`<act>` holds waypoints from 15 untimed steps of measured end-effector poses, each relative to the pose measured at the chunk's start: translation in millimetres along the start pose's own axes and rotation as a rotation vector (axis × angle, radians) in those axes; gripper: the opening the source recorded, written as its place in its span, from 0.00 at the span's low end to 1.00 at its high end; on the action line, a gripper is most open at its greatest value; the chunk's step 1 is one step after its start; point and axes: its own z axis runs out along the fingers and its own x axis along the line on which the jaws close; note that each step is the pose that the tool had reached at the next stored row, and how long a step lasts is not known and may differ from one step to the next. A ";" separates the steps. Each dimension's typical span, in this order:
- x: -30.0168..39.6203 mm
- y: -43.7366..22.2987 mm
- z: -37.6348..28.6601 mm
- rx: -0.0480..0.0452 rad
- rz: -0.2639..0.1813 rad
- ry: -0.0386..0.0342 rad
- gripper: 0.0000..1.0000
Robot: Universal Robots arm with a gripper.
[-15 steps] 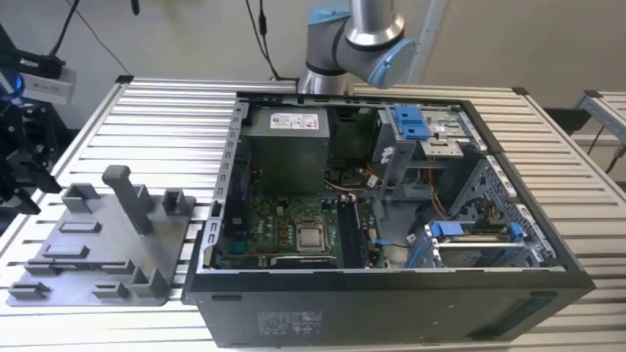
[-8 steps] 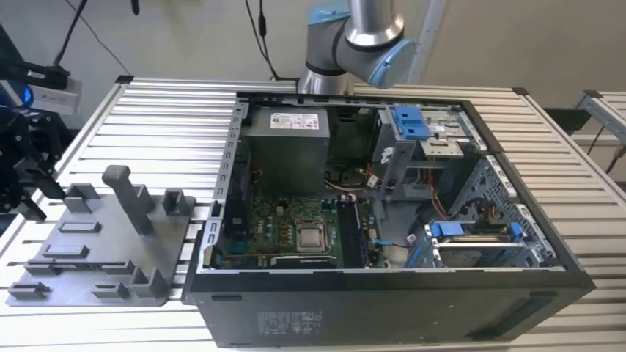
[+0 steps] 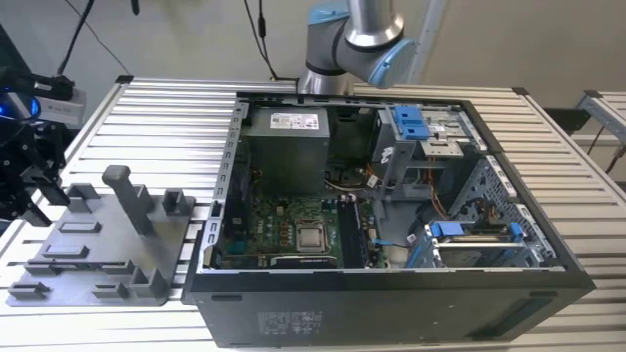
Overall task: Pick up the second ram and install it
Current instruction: 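Pick up the second ram and move it above second insertion slot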
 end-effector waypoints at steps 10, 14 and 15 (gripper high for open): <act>12.9 2.0 18.2 -0.0012 -0.029 -0.0195 0.42; 15.9 2.7 24.5 -0.0024 -0.039 -0.0319 0.42; 16.7 2.7 26.0 -0.0026 -0.041 -0.0354 0.42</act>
